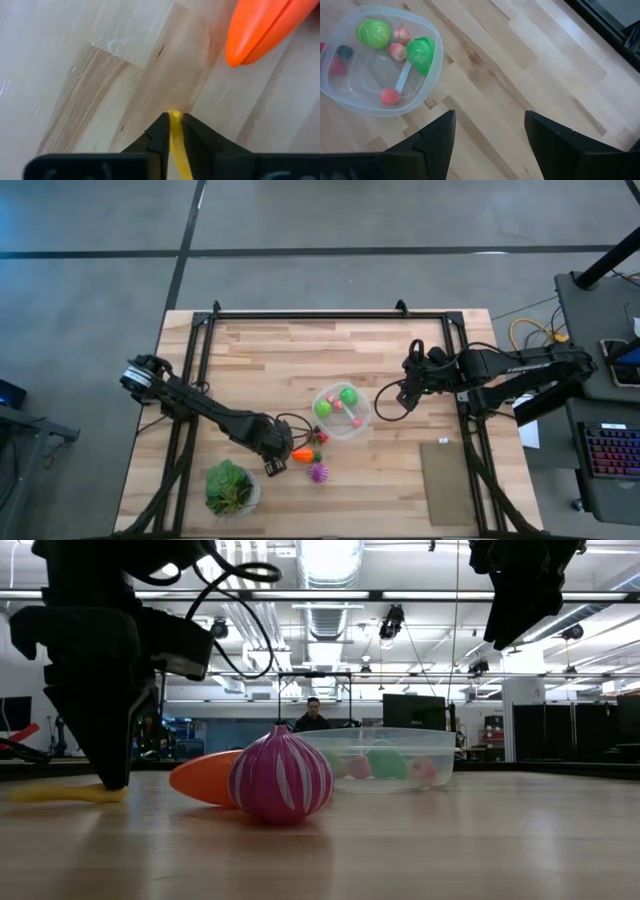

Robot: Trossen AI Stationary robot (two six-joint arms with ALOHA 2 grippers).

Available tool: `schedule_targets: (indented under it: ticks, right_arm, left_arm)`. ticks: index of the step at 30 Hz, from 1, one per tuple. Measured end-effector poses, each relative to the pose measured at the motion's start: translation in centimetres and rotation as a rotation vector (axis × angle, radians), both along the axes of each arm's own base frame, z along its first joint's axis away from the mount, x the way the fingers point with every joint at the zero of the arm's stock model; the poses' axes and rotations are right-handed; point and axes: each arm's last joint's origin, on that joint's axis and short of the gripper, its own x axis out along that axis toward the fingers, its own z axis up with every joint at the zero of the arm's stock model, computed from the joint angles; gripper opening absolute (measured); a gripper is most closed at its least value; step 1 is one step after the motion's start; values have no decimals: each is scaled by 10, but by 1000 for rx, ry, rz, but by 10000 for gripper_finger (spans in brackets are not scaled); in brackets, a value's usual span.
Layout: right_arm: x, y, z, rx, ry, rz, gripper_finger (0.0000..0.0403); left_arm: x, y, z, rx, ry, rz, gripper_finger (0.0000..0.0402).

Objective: Pick and placing Produce into tupperware
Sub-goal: Put the yellow corn into the transparent bin

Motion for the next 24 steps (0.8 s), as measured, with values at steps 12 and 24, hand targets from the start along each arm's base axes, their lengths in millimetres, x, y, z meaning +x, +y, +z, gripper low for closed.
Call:
schedule_targets:
  ticks: [12,24]
  right_arm:
    - [0,0,0,3,-2,-5,231]
    - [0,0,0,-2,3,3,231]
  left_arm:
    - [-4,-1,-5,-8,19,46,59]
    - [-7,-2,-8,-41,32,77,144]
